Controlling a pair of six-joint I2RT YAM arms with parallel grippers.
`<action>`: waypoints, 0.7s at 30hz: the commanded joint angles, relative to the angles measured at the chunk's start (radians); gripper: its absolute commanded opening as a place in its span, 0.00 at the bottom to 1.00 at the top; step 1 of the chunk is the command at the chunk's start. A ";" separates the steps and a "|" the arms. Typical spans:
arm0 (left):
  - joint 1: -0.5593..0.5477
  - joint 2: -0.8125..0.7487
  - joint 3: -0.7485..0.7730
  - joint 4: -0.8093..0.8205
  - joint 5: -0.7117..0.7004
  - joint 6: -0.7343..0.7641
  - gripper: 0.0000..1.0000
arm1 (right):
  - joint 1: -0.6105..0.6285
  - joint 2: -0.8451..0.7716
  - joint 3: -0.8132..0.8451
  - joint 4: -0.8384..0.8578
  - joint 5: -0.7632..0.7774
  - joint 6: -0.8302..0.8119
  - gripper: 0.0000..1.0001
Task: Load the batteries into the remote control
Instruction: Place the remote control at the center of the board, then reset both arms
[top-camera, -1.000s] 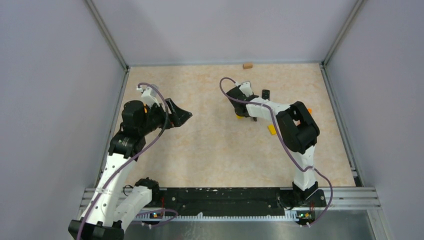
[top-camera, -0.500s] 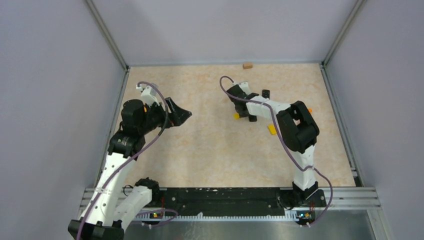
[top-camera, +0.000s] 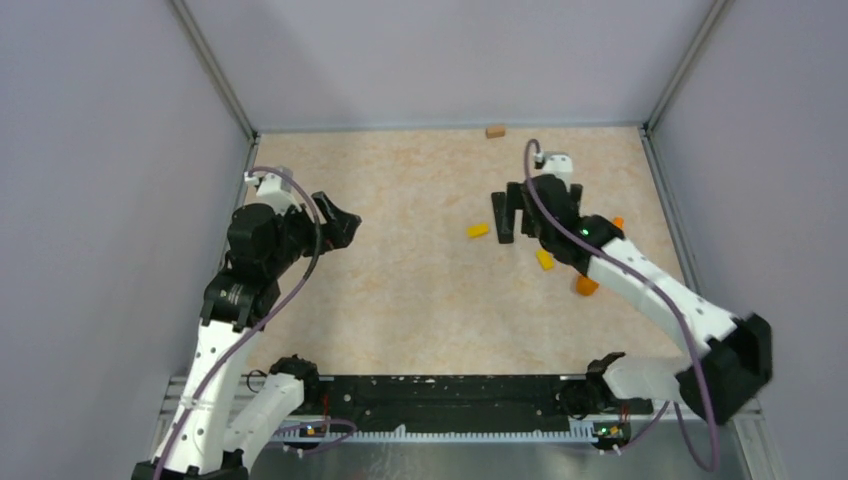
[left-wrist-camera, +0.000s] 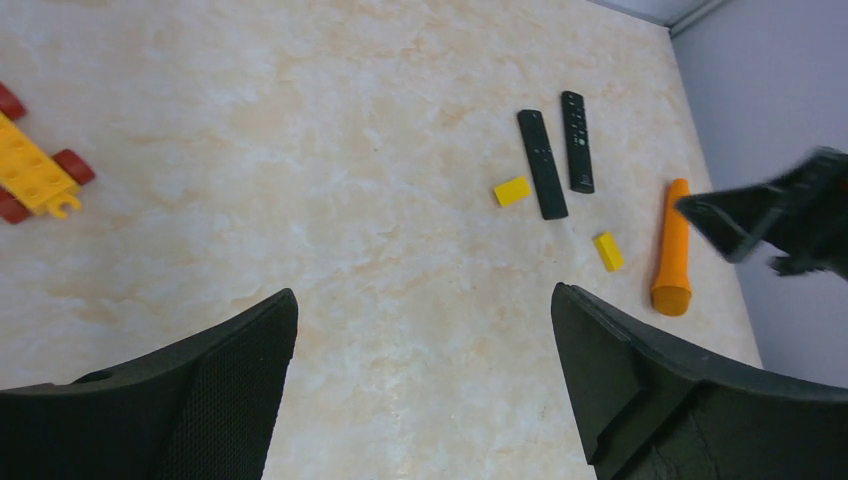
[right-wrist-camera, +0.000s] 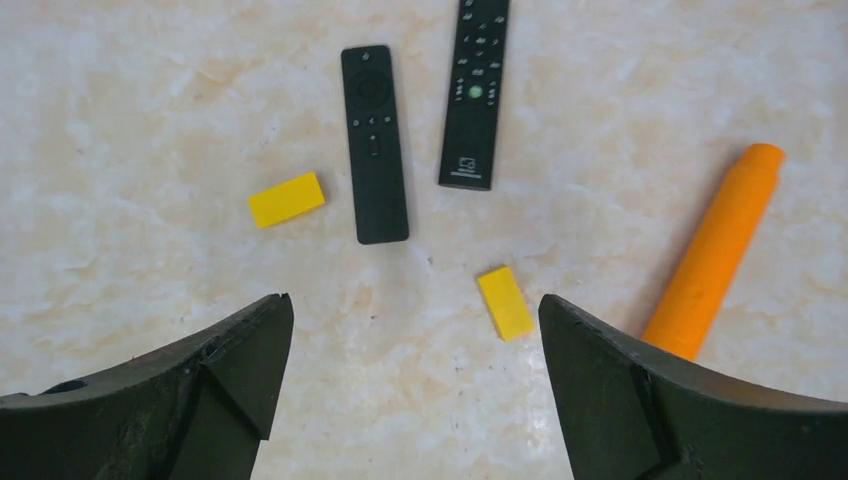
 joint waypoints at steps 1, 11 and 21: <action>-0.001 -0.070 0.046 -0.051 -0.154 0.033 0.99 | -0.005 -0.328 -0.085 -0.020 0.142 0.027 0.94; -0.002 -0.222 0.125 -0.143 -0.197 0.064 0.99 | -0.006 -0.858 0.038 -0.236 0.354 -0.012 0.95; -0.002 -0.304 0.241 -0.237 -0.261 0.060 0.99 | -0.006 -0.914 0.210 -0.272 0.253 0.043 0.96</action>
